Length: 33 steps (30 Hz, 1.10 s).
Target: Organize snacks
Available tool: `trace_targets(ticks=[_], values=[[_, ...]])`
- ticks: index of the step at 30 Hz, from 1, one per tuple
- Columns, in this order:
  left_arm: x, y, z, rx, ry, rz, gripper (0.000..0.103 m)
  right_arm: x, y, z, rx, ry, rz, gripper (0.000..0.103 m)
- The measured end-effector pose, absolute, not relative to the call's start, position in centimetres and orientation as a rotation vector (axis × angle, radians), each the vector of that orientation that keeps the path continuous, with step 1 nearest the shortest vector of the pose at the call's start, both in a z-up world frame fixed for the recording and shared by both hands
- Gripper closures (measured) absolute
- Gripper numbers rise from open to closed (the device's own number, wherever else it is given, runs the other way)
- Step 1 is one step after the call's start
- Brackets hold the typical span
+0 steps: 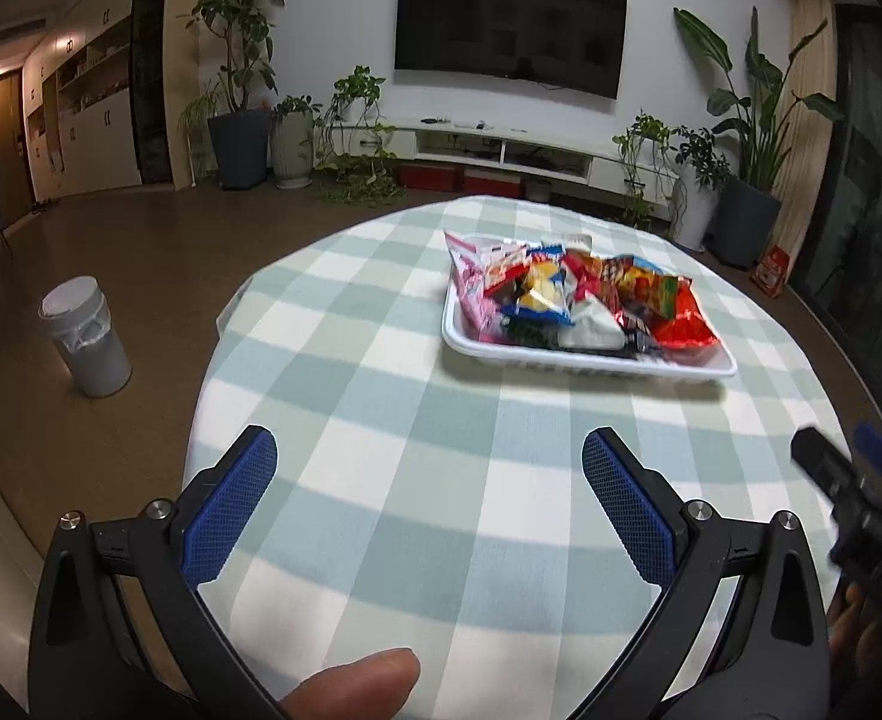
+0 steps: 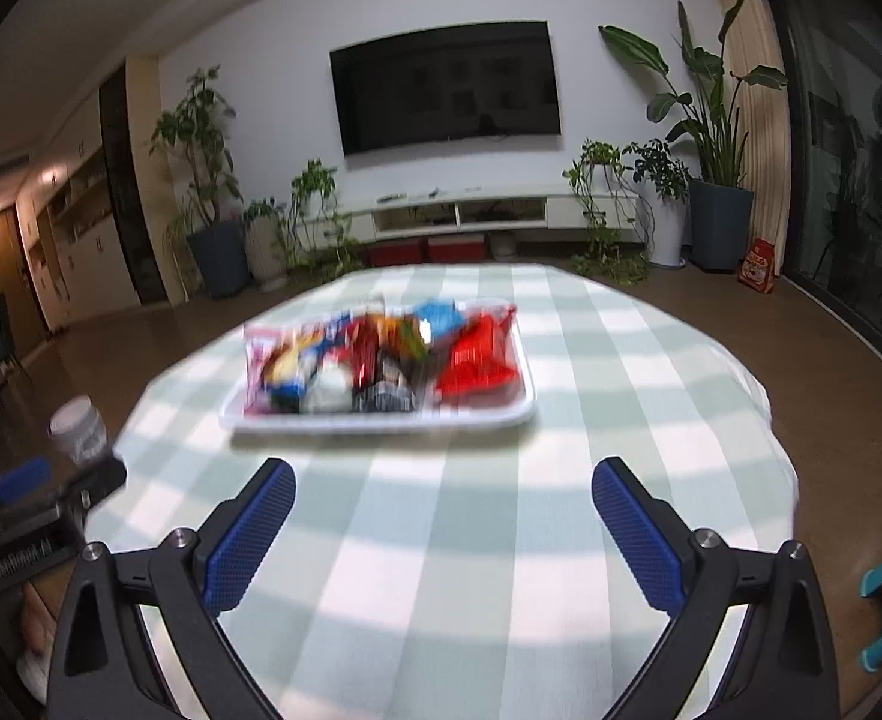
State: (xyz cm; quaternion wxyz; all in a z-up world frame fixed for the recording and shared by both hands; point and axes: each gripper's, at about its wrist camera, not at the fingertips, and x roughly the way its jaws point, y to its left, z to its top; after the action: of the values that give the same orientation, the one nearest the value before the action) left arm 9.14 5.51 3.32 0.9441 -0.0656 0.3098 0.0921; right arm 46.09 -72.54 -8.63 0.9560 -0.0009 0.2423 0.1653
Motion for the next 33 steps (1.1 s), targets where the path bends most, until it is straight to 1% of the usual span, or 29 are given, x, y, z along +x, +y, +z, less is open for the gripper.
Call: trace_targets(ticks=[8,16,33], values=[[8.9,5.1,2.7,-0.099,0.643,0.179,0.0,44.1,-72.0,-10.8,-0.076,0.532,0.303,0.002],[9.7,4.8,2.0,-0.103,0.675,0.151,0.0,44.2,-71.8,-12.0,-0.079,0.583,0.309,0.001],[10.3,4.0,1.2,-0.075,0.706,0.134,0.0,44.8,-71.8,-12.7,-0.039,0.643,0.318,0.001]])
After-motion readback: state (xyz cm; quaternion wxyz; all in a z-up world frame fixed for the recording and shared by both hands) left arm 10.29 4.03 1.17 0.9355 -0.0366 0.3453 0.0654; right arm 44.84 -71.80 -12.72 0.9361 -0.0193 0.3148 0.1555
